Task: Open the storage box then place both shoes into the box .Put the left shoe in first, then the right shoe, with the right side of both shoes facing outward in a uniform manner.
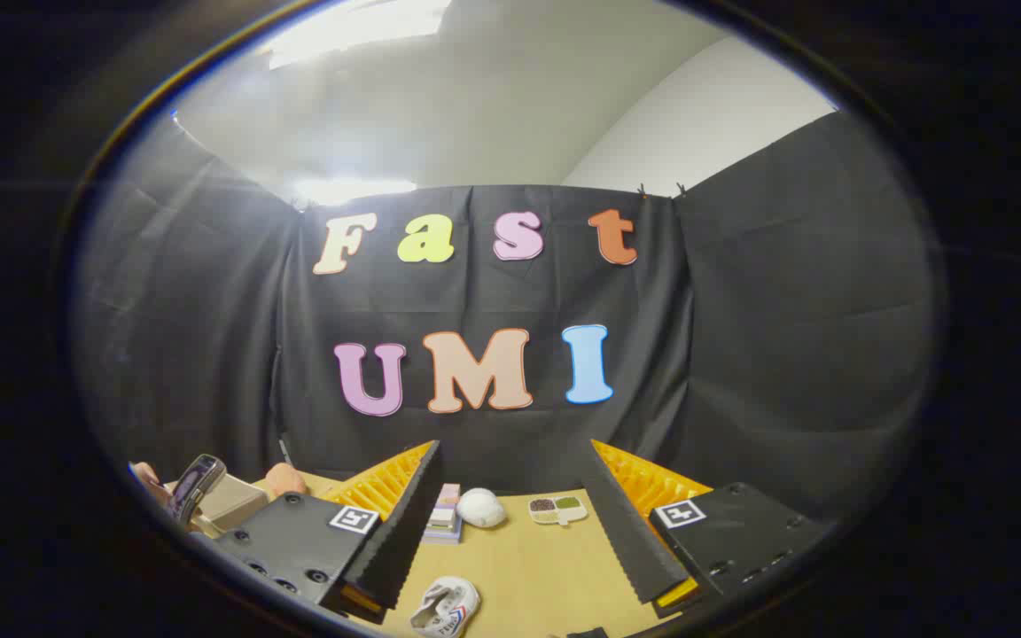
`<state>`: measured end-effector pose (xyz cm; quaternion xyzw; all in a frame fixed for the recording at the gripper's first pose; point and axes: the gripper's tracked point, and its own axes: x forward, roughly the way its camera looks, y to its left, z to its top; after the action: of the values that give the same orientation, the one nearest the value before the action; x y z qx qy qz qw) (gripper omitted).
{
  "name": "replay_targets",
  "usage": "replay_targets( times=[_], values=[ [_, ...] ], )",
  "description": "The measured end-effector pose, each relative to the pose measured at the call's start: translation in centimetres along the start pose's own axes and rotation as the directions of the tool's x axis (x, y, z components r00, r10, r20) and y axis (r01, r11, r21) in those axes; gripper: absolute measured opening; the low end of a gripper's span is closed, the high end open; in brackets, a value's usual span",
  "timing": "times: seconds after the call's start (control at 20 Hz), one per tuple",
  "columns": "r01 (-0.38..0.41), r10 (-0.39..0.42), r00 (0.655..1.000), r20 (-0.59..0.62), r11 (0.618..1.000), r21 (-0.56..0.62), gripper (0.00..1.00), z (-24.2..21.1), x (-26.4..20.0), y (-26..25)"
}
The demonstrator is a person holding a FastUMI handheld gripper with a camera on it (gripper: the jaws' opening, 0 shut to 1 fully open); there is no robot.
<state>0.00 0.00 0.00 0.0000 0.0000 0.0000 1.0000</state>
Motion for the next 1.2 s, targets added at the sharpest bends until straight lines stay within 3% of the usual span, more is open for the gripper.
replay_targets(
  times=[0.5, 1.2],
  values=[
    [-0.034, 0.035, 0.999, -0.031, 0.999, 0.024, 0.97, -1.1, 1.8, 2.1],
    [-0.156, 0.184, 0.975, -0.126, 0.966, 0.207, 0.97, -5.7, 5.7, 12.8]
  ],
)
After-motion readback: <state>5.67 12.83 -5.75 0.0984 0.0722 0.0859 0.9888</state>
